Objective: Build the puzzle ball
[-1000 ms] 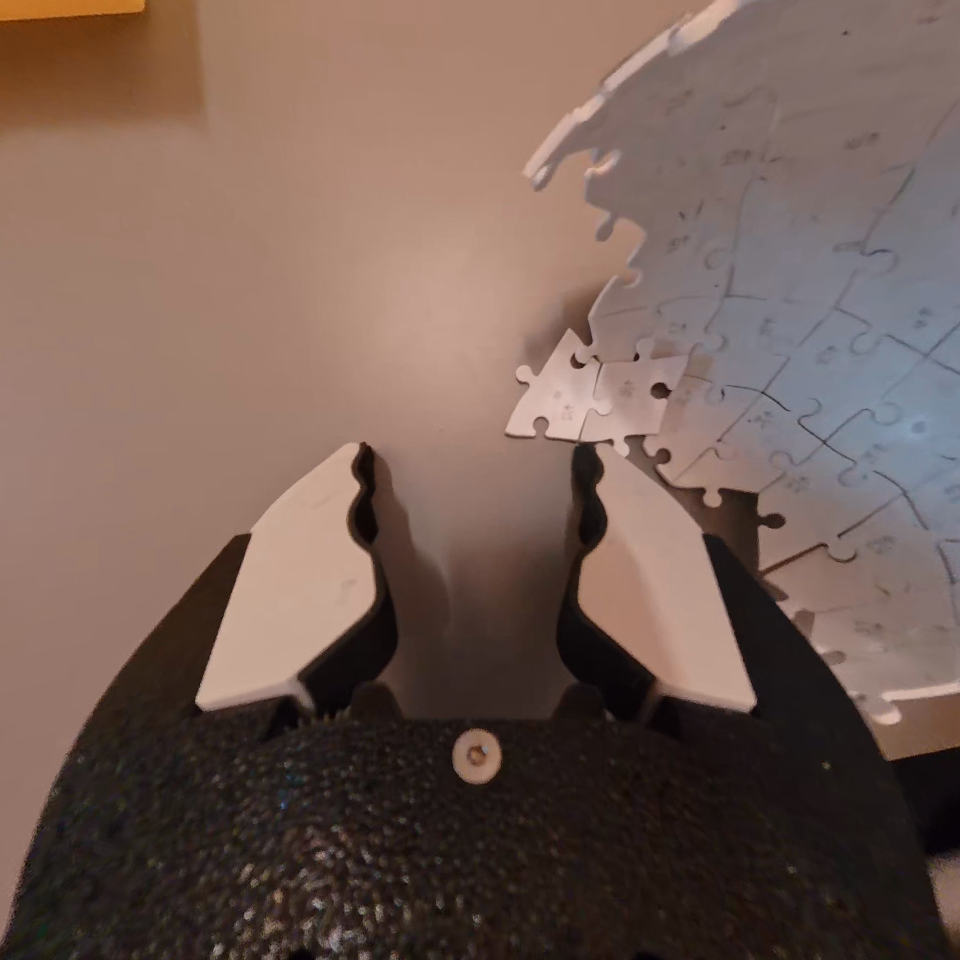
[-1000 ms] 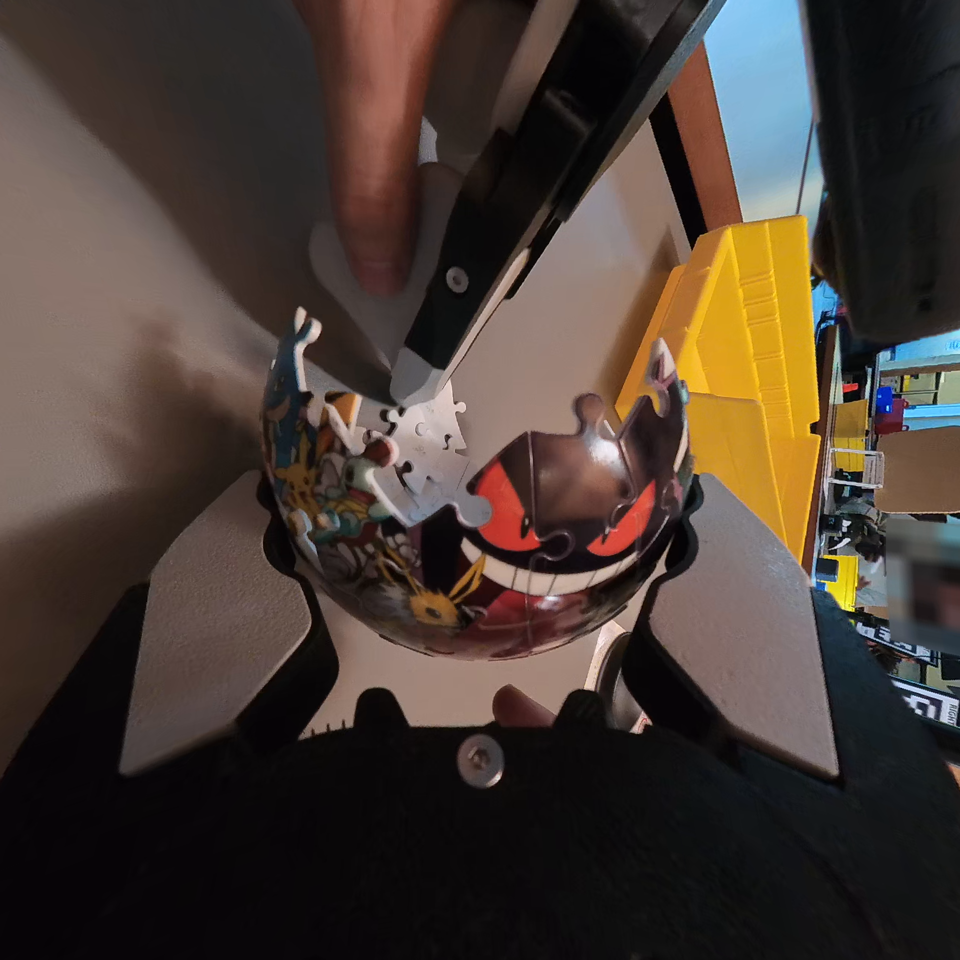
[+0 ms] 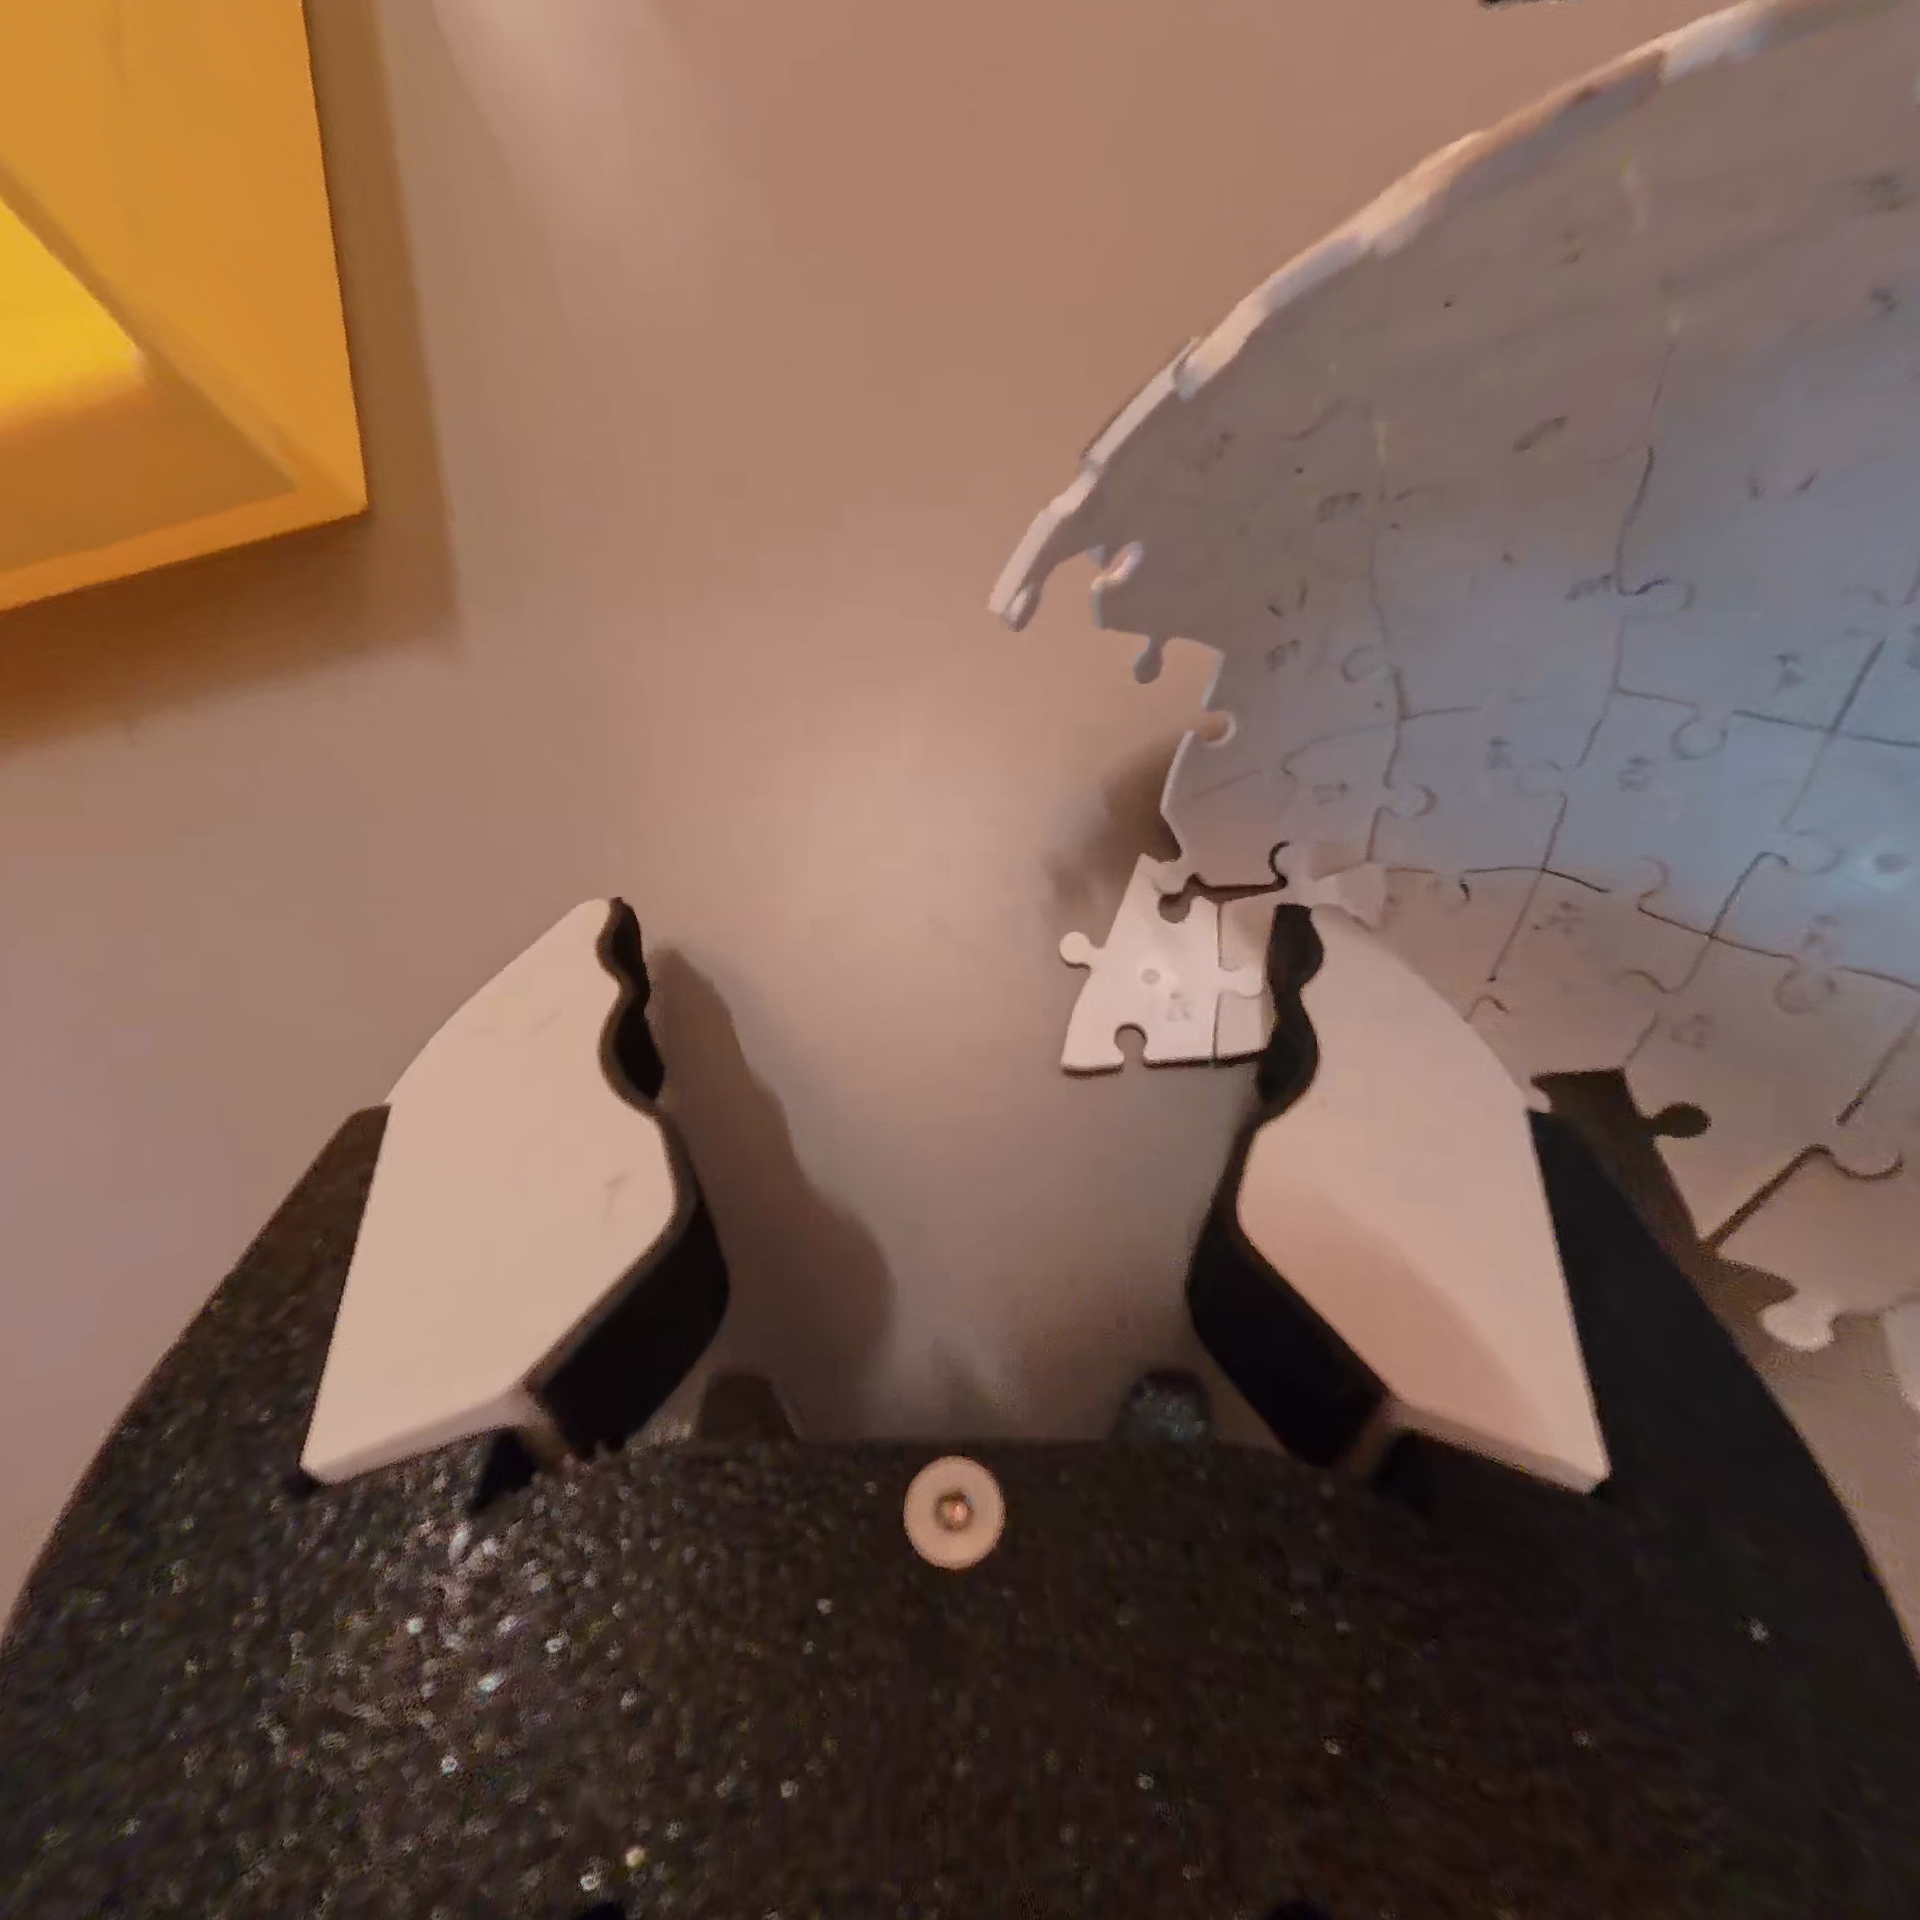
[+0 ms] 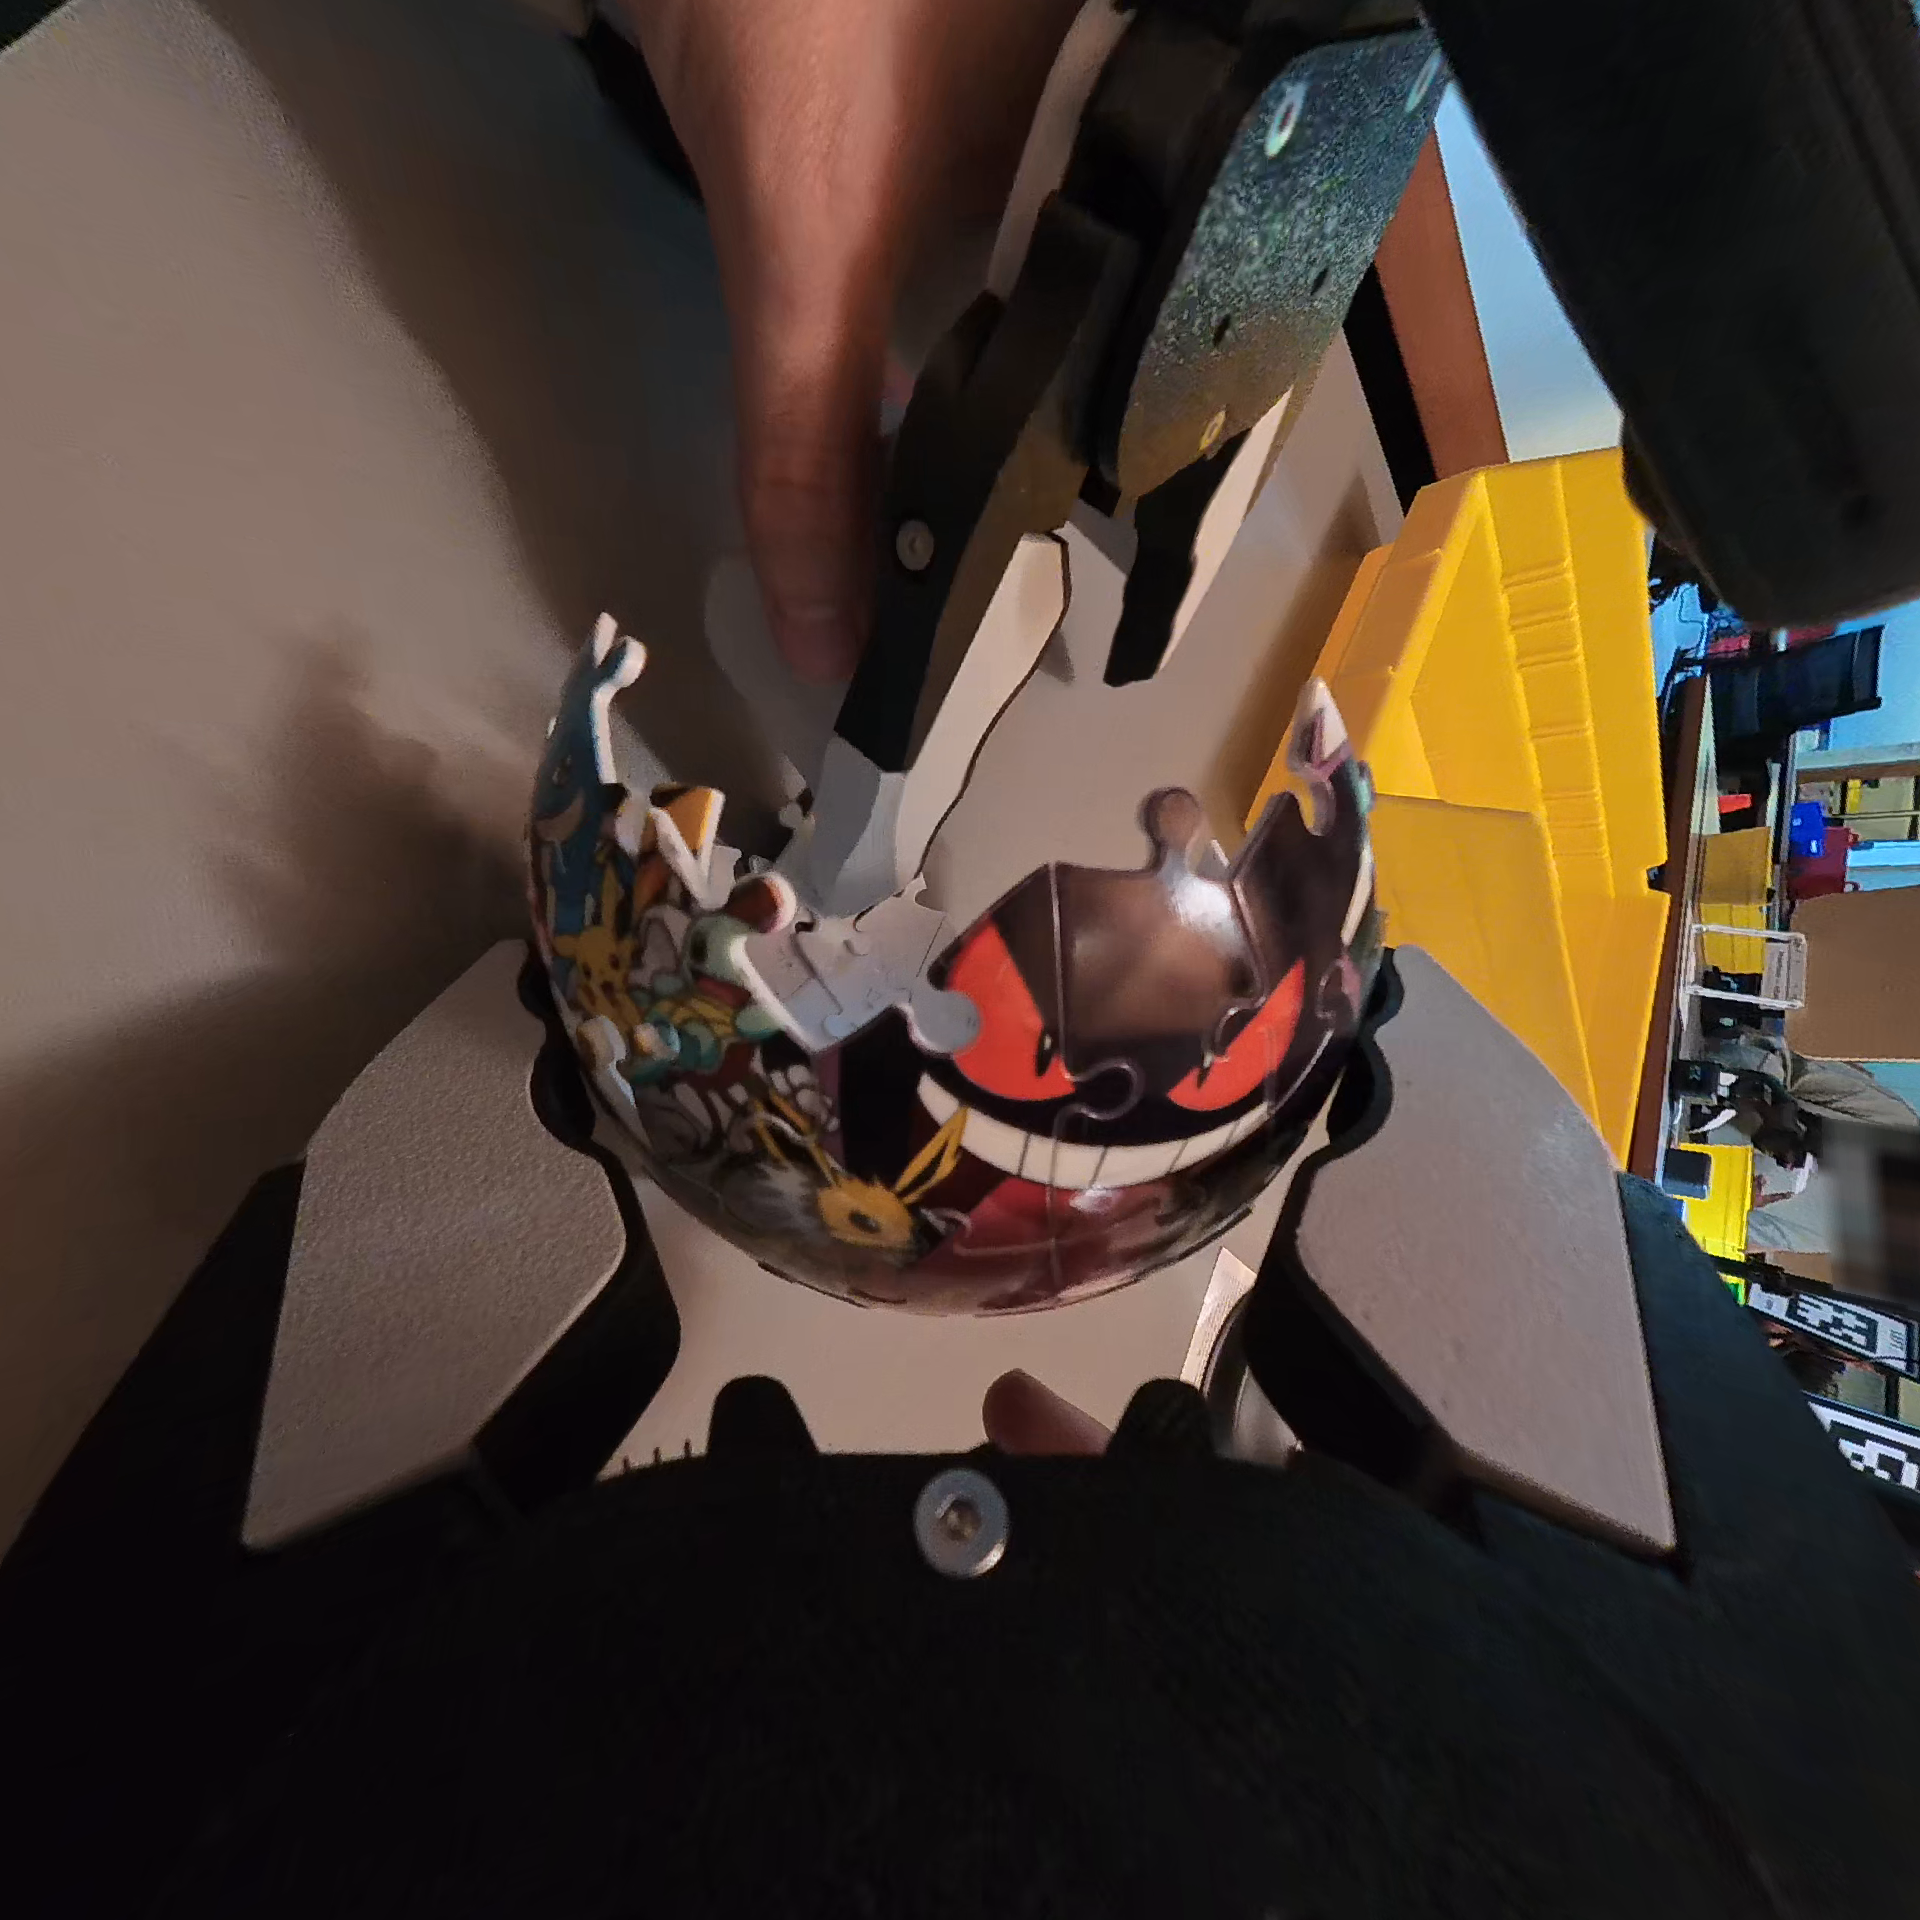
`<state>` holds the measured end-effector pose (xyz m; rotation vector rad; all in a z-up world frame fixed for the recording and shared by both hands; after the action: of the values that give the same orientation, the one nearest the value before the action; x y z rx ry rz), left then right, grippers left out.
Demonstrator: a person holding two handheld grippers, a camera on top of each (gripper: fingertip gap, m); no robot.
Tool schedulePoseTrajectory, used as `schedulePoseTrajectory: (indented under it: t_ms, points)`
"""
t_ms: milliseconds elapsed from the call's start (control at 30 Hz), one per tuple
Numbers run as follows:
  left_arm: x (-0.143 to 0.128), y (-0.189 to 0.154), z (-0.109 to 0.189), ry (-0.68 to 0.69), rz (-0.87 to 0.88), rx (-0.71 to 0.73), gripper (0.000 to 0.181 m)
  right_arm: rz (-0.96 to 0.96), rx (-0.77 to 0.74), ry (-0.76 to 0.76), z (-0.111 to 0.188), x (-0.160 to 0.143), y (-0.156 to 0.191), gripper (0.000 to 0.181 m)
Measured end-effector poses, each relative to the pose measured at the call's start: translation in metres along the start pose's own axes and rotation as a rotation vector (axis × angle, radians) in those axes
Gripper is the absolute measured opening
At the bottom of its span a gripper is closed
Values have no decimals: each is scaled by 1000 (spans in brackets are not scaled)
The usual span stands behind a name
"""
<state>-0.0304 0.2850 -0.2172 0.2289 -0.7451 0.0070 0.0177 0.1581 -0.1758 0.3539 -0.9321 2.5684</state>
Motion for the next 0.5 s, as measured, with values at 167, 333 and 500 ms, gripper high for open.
schedulePoseTrajectory:
  t_ms: [167,333,500]
  points:
    - [-1,2,0,-49,-60,23,112,-11,30,-10,0,-1,-4,139]
    - [-1,3,-1,-38,-38,25,114,-3,33,-6,0,0,-3,139]
    - [2,2,4,-67,-24,6,113,10,28,5,0,1,-2,139]
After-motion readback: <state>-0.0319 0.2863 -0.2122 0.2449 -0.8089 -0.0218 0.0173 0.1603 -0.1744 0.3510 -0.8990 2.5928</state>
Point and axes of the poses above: each gripper's, where its closed fingertips meet, z back along the fingers, x out of its top, y = z × x across the jaws, the point moved 9 cm from there along z, back along the fingers, and after that the axes turned 11 degrees about x, right-handed, at the moved point
